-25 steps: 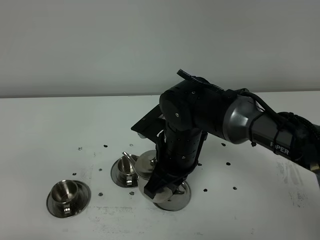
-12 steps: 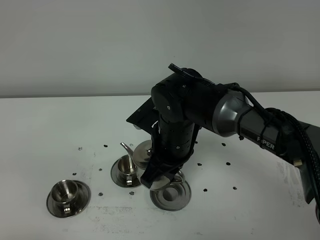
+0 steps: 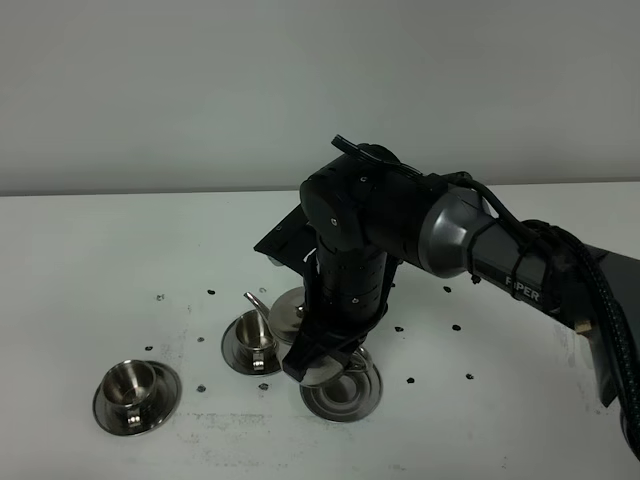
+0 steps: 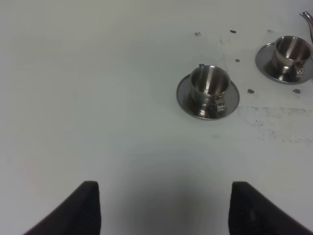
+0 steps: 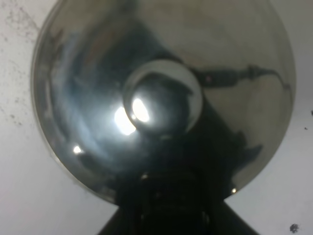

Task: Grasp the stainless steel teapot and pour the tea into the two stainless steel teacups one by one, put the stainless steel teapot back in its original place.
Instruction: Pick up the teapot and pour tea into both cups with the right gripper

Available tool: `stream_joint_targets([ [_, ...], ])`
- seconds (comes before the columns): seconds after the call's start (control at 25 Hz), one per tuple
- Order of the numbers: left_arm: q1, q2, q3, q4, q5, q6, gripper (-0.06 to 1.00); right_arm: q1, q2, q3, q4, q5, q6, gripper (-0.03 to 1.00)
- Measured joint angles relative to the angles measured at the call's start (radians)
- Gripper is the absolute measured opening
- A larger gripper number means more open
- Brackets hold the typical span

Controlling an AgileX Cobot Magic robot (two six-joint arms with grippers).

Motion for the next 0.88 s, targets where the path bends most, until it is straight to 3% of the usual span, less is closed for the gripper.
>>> stream_joint_targets([
  [0.48,0.0,0.0,0.0,0.0,0.0,0.0,0.61,0.036,-0.014,0.0,0.0,0.0,0.046,0.21],
  [0.88,0.0,0.0,0.0,0.0,0.0,0.0,0.61,0.136,-0.014,-0.056,-0.047,0.005,0.071,0.21],
])
